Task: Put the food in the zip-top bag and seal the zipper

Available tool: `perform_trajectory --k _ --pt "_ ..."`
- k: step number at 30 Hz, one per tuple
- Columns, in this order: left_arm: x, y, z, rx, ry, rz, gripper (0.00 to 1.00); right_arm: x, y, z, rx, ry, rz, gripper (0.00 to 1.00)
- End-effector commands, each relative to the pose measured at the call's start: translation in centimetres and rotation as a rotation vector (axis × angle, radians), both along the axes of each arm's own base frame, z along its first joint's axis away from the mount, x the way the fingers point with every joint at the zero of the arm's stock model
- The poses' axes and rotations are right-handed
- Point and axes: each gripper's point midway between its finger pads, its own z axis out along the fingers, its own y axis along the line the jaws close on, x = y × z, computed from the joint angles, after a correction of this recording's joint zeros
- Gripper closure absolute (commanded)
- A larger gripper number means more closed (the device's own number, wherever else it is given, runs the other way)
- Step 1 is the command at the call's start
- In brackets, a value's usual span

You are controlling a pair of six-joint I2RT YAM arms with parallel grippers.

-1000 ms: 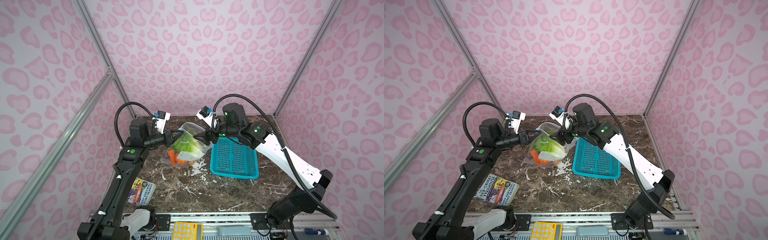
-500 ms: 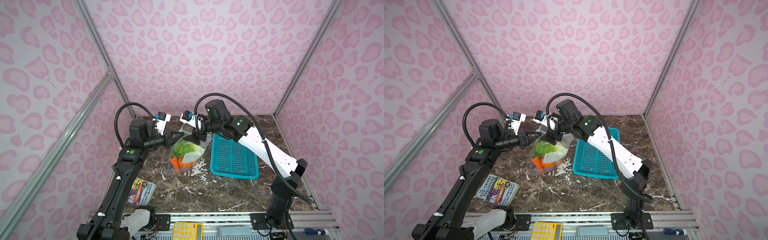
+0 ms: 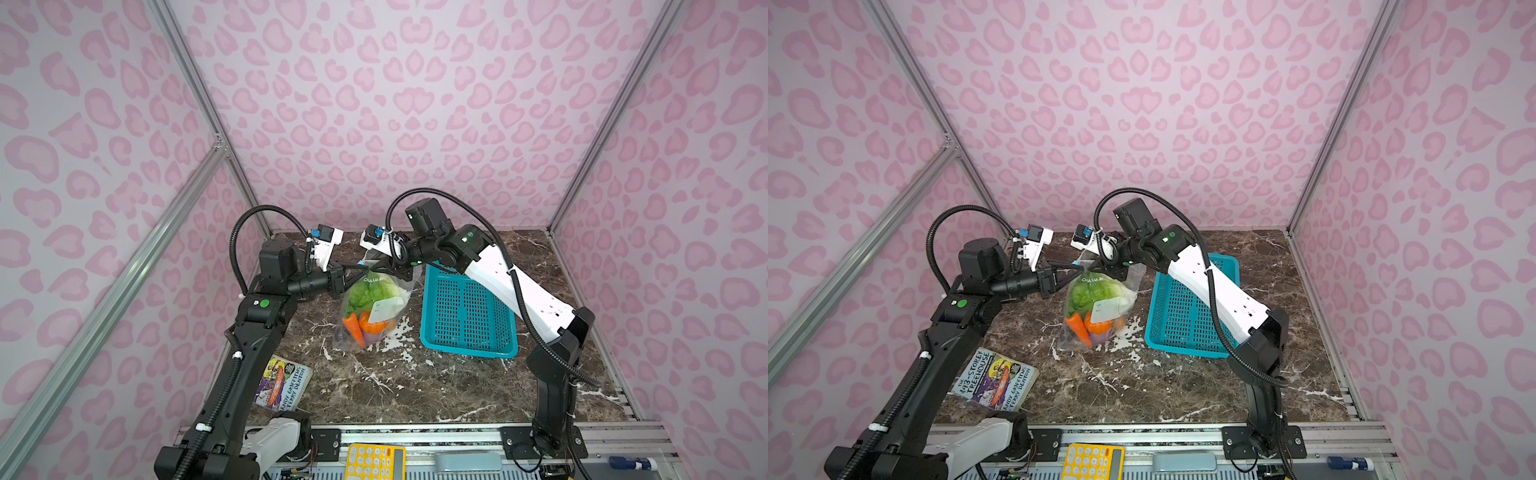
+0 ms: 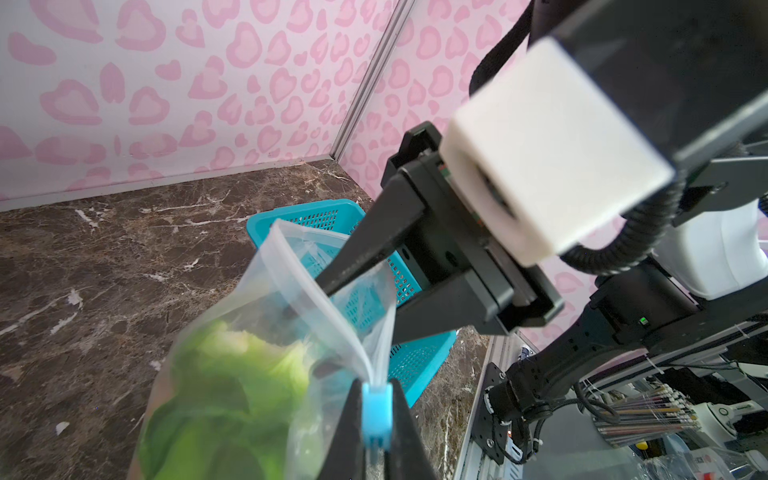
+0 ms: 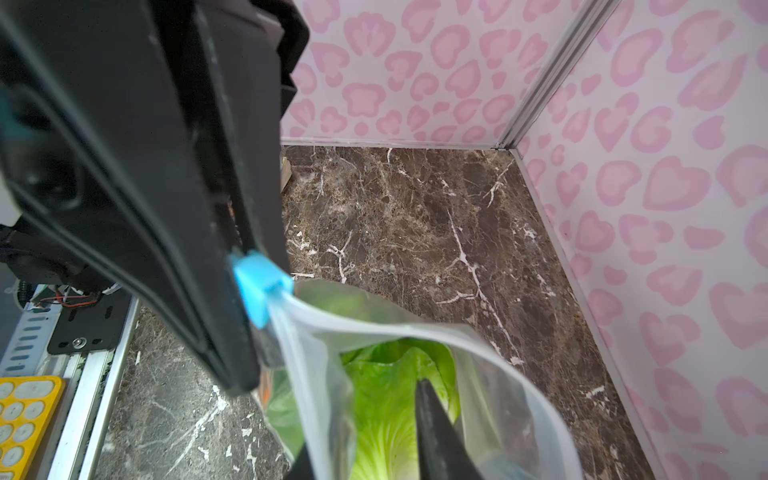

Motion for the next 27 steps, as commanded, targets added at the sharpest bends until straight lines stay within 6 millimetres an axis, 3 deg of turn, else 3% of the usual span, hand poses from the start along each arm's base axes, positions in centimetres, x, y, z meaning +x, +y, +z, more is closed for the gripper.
perform_trajectory --k 1,3,6,9,15,27 --pt "-0.1 -0.1 0.4 -0.001 -0.026 -0.014 0.95 -0.3 0.0 -0.8 -0.003 0.050 -0.003 1.00" --pt "0.3 0.2 0.4 0.007 -0.028 0.021 0.81 -0.3 -0.1 -1.1 -0.007 0.069 -0.025 1.00" --pt "0.9 1.0 0.7 0.013 -0.036 0.077 0.44 -0.1 -0.4 -1.3 0.002 0.092 -0.070 1.00" --pt "1.5 1.9 1.1 0.004 -0.048 0.136 0.32 0.1 -0.6 -0.9 0.051 0.124 -0.120 1.00" --pt "2.1 2.6 1.3 -0.028 -0.050 0.167 0.31 0.3 -0.9 0.6 0.188 0.179 -0.219 1.00" --pt "0.3 -0.1 0.6 -0.039 -0.084 0.004 0.38 1.1 -0.9 1.4 0.244 0.241 -0.308 1.00"
